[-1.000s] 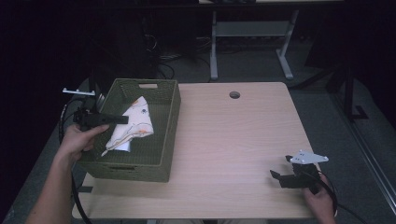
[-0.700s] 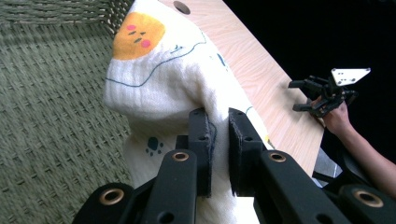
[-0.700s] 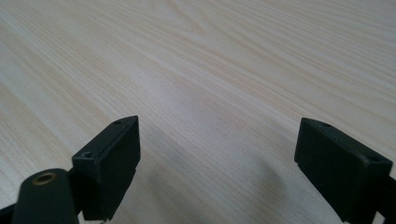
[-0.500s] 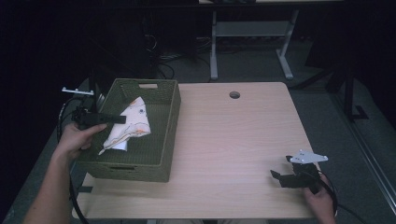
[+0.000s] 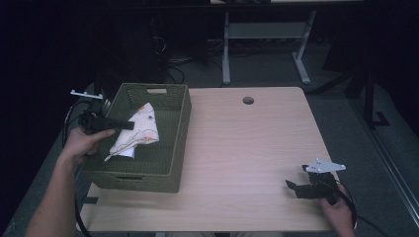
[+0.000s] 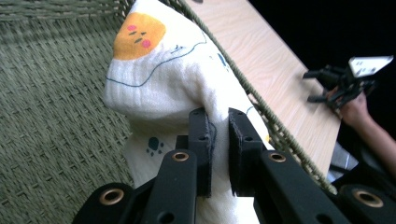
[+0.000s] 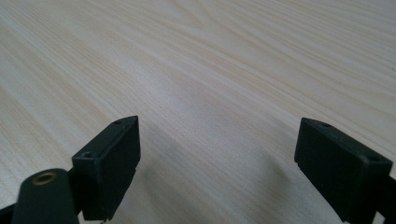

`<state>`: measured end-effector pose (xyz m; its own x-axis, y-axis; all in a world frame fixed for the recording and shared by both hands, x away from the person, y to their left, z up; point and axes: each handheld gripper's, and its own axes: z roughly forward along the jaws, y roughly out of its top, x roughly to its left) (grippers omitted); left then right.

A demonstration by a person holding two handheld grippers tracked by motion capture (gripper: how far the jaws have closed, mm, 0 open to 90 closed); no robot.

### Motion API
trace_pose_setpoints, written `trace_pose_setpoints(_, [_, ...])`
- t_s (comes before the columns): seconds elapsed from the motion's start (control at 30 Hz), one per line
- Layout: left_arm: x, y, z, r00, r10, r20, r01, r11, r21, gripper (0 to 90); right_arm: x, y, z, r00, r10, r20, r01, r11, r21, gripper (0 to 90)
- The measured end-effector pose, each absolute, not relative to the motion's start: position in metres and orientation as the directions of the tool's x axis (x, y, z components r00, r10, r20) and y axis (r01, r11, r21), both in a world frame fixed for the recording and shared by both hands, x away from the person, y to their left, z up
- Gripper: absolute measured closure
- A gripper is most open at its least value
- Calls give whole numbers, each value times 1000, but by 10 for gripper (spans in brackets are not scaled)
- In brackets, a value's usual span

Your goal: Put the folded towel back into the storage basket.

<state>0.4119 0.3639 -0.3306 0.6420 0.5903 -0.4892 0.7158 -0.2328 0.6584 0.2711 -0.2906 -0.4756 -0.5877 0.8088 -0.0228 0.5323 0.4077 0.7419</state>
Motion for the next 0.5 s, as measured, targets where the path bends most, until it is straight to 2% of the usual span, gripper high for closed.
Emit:
trace_pose_setpoints(0.37, [420,364,-331,671,609,-424,690,-300,659,822,271,-290,-477,-589,808,-22,537,412,736,140])
trace_pose_setpoints(0.5, [423,359,-328,709,613,-348,640,-353,683,807,272,-289,-478,-591,807,-23,540,416,732,140])
